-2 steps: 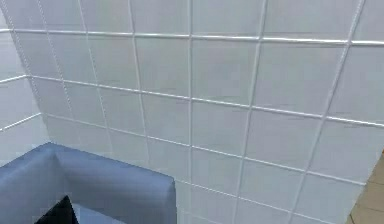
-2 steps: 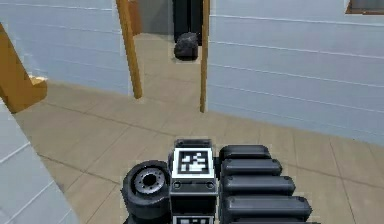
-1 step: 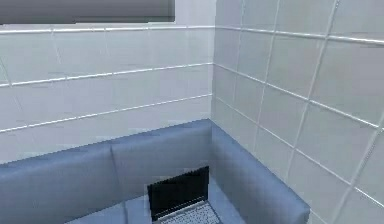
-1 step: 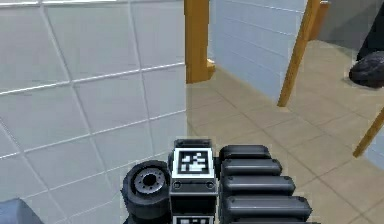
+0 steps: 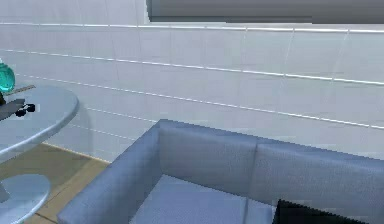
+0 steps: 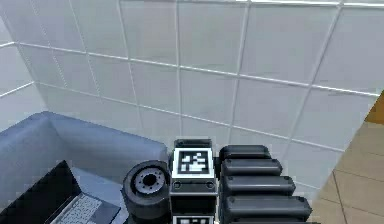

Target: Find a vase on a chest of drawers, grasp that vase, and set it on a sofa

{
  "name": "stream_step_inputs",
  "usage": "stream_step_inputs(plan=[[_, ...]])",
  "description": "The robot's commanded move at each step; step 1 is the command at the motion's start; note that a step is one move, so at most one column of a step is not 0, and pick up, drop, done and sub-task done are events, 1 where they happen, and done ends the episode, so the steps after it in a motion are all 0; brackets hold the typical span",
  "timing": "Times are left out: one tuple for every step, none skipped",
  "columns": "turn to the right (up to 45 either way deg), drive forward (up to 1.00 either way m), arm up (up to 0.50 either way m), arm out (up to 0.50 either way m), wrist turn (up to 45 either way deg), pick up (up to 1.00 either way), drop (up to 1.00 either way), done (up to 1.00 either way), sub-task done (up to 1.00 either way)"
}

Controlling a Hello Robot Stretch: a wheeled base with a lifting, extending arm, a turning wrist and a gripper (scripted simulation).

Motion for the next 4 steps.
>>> stream_step_inputs(plan=[[-12.0,0.00,0.00,0.00,0.0,0.00,0.00,0.00,0.00],[45.0,0.00,0.00,0.00,0.0,0.00,0.00,0.00,0.00],[45.0,0.00,0.00,0.00,0.0,0.00,0.00,0.00,0.00],[45.0,0.00,0.00,0.00,0.0,0.00,0.00,0.00,0.00]])
